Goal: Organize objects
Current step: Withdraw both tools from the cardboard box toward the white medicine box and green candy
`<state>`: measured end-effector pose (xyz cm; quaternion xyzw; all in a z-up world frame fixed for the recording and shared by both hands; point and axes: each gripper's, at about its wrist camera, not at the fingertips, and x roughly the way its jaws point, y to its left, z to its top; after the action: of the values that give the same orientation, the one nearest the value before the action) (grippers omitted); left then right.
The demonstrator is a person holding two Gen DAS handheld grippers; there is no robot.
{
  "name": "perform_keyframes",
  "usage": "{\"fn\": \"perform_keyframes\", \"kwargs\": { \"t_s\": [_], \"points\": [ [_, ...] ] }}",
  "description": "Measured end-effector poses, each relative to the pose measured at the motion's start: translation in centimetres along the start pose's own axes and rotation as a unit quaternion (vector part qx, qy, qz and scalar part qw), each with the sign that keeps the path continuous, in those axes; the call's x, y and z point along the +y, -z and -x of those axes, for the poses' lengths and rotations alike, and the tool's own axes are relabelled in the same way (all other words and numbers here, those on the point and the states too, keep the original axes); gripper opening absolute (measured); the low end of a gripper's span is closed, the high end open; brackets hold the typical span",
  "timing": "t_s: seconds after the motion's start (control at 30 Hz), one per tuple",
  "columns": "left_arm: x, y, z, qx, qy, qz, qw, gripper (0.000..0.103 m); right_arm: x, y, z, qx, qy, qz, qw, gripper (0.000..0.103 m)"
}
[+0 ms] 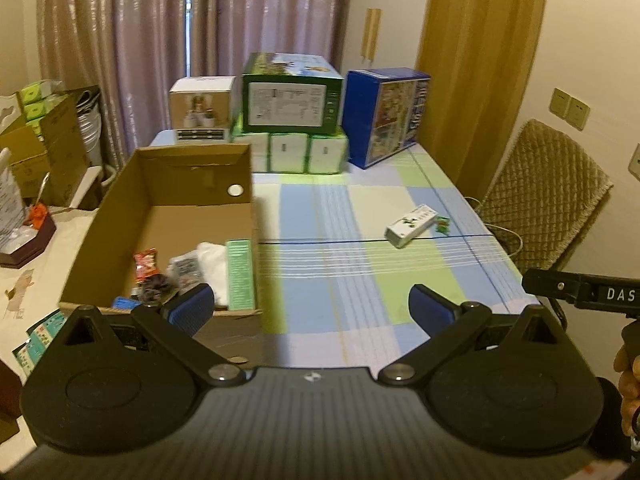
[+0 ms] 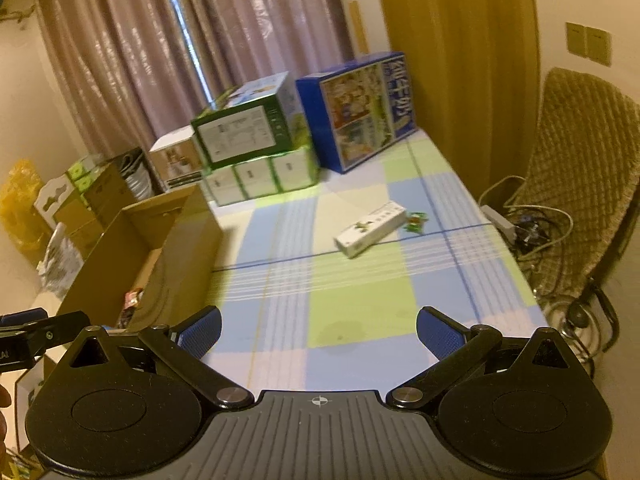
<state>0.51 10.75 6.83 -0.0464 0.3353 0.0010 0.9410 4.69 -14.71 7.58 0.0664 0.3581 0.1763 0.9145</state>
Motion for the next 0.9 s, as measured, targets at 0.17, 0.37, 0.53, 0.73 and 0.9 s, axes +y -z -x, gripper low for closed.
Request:
{"fn": "perform_keyframes", "kwargs": {
  "t_s": [0.17, 0.37, 0.53, 0.73, 0.9],
  "points": [
    [-1.7, -0.1, -0.8, 0.004, 0.013, -0.012, 0.9998, 0.102, -1.9, -0.2, 0.6, -0.007, 0.013, -0.016, 1.000, 0.101],
    [-3.7, -0.1, -2.1, 0.012, 0.026, -0.023, 0.9993, 0.102, -3.9, 0.0, 1.0, -0.011, 0.027, -0.031, 0.999, 0.101],
    [-5.1, -0.1, -2.8, 0.017, 0.035, -0.032, 0.9987, 0.102, -5.1, 0.0, 1.1, -0.014, 0.035, -0.040, 0.998, 0.101],
    [-6.7, -0.4, -4.0, 0.021, 0.045, -0.042, 0.9979, 0.102, -6.3, 0.1, 0.9, -0.014, 0.037, -0.048, 0.998, 0.101],
    [-8.0, -0.7, -5.2, 0.025, 0.054, -0.053, 0.9968, 0.102, -7.2, 0.0, 0.5, -0.013, 0.044, -0.053, 0.998, 0.101]
  ]
}}
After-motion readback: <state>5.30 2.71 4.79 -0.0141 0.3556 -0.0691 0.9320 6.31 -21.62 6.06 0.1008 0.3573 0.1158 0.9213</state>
